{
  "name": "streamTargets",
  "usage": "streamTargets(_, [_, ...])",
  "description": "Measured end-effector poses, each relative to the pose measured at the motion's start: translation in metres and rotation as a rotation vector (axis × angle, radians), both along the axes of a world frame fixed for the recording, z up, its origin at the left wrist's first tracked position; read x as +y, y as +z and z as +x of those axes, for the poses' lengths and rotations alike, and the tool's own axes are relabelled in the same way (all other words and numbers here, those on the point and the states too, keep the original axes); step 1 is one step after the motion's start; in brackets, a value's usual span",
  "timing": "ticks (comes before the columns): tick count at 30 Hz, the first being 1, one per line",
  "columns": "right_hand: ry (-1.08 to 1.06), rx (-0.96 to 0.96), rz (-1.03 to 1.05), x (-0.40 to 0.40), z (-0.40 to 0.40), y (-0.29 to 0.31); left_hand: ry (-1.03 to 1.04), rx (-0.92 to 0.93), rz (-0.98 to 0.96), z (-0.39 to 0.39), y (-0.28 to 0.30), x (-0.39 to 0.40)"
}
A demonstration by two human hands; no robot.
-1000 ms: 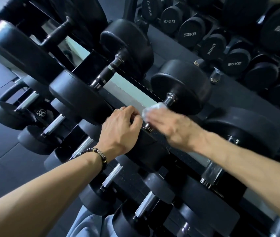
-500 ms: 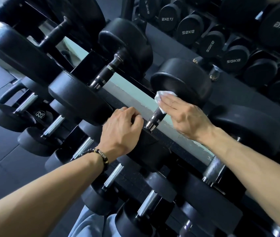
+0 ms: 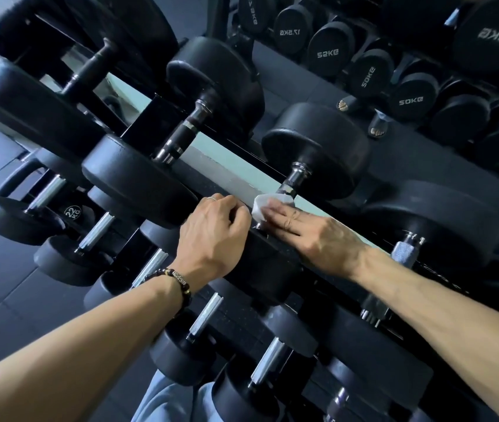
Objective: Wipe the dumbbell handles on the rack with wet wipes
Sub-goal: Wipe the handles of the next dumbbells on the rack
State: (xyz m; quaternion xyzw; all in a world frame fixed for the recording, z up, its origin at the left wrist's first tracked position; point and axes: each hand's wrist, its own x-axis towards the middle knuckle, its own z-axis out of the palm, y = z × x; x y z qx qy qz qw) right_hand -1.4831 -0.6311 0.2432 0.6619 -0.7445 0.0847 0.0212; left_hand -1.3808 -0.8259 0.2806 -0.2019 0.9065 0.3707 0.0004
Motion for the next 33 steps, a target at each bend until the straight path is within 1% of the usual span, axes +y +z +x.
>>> streamTargets(1, [-0.009,0.006,0.011,0.002,-0.007,0.001,-0.001,-0.001,0.000,0.000,0.000,0.000])
streamTargets(4, [-0.262,-0.030,-0.059,-0.006,-0.030,0.003,-0.006,-0.006,-0.005,0.000,0.001,0.000])
streamTargets(5, [-0.299,-0.029,-0.084,-0.010,-0.028,0.002,-0.007,-0.008,-0.004,0.000,0.001,0.000])
streamTargets(6, [-0.276,-0.007,-0.104,-0.012,-0.021,-0.001,-0.011,-0.010,-0.002,-0.001,0.001,0.000])
streamTargets(7, [-0.198,0.005,-0.093,-0.010,-0.013,-0.004,-0.012,-0.006,-0.001,-0.001,0.001,0.001])
streamTargets(9, [-0.048,-0.025,-0.018,-0.004,-0.001,0.000,-0.008,-0.003,-0.007,-0.001,0.001,0.000])
streamTargets(10, [-0.048,-0.059,-0.003,-0.003,-0.005,0.003,-0.009,-0.003,-0.008,0.000,0.001,0.000])
streamTargets(11, [-0.119,-0.093,-0.007,-0.006,-0.013,0.005,-0.010,-0.002,-0.005,0.000,0.001,0.000])
streamTargets(13, [-0.378,-0.203,-0.046,-0.015,-0.022,0.010,-0.015,-0.002,0.002,0.000,0.001,0.000])
streamTargets(15, [-0.546,-0.383,-0.103,-0.018,-0.009,0.014,-0.023,0.000,0.002,0.000,0.002,0.001])
streamTargets(16, [-0.606,-0.543,-0.137,-0.016,0.005,0.017,-0.028,0.004,0.002,0.000,0.001,0.001])
streamTargets(18, [-0.667,-0.945,-0.092,-0.023,0.035,0.024,-0.027,0.009,0.003,0.000,0.001,0.000])
streamTargets(19, [-0.660,-1.060,-0.053,-0.030,0.046,0.029,-0.025,0.010,0.002,-0.001,0.000,0.000])
streamTargets(20, [-0.567,-1.098,-0.054,-0.028,0.050,0.022,-0.025,0.011,0.003,-0.001,0.000,0.000])
streamTargets(21, [-0.625,-1.112,-0.087,-0.026,0.053,0.014,-0.027,0.011,0.004,-0.001,0.000,0.000])
streamTargets(22, [-0.755,-1.118,-0.132,-0.027,0.052,0.005,-0.029,0.013,0.005,-0.001,0.000,0.001])
streamTargets(23, [-0.770,-1.115,-0.136,-0.030,0.055,0.005,-0.029,0.016,0.005,0.000,0.001,0.001])
streamTargets(26, [-0.890,-1.251,-0.139,-0.053,0.054,0.026,-0.027,0.018,0.007,-0.001,0.002,0.001])
streamTargets(28, [-0.856,-1.310,-0.214,-0.051,0.060,0.040,-0.032,0.024,0.012,-0.001,0.002,0.001])
streamTargets(29, [-0.901,-1.300,-0.193,-0.052,0.062,0.047,-0.032,0.029,0.014,-0.001,0.002,0.001])
streamTargets(31, [-0.949,-1.285,-0.025,-0.054,0.065,0.058,-0.029,0.029,0.013,-0.001,0.001,0.000])
streamTargets(33, [-0.956,-1.268,0.079,-0.049,0.072,0.067,-0.027,0.024,0.014,-0.001,0.000,0.000])
